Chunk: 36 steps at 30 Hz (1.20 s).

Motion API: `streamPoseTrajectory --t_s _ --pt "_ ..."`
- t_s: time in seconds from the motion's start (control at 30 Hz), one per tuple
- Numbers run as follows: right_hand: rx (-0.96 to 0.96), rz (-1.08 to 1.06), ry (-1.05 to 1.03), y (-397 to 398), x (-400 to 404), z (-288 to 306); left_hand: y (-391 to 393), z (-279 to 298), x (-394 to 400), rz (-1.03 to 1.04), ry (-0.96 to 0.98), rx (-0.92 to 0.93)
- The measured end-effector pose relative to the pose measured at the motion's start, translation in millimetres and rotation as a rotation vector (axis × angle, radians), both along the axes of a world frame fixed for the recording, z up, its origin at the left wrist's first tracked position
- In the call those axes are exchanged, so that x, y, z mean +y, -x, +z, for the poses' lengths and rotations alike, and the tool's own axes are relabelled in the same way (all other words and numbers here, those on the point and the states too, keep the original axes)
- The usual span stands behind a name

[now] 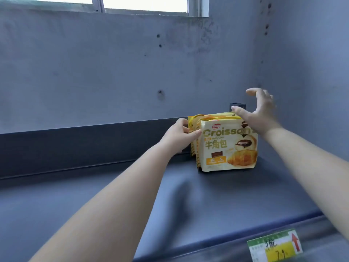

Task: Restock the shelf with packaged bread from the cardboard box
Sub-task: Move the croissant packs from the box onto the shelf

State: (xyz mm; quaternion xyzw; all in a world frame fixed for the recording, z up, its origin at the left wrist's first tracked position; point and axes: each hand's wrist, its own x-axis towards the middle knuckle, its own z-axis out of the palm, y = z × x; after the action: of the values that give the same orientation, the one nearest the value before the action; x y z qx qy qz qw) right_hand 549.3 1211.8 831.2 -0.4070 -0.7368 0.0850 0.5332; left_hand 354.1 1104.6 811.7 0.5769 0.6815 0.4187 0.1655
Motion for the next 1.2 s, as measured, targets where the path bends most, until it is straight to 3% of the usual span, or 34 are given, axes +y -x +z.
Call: streamPoseTrajectory --t_s 0.17,0.3,0.5,0.83,0.97,1.2 --pt "-0.111 0.112 -0.318 96 -47 40 66 35 -71 0.33 -0.144 0.343" --pt "-0.271 0.433 -0.323 215 -119 55 129 57 -168 0.644 -0.183 0.587" --pt "-0.398 0.855 -0.388 356 -294 66 202 75 -370 1.011 -0.18 0.751" --pt "-0.492 1.404 -0.486 486 -606 3 257 -3 -670 1.602 0.355 0.59" --pt "-0.636 1.572 -0.427 514 -704 -61 264 -65 -757 1.732 0.544 0.422" --pt "-0.882 1.759 -0.238 579 -826 -194 284 -182 -861 1.868 0.707 0.15"
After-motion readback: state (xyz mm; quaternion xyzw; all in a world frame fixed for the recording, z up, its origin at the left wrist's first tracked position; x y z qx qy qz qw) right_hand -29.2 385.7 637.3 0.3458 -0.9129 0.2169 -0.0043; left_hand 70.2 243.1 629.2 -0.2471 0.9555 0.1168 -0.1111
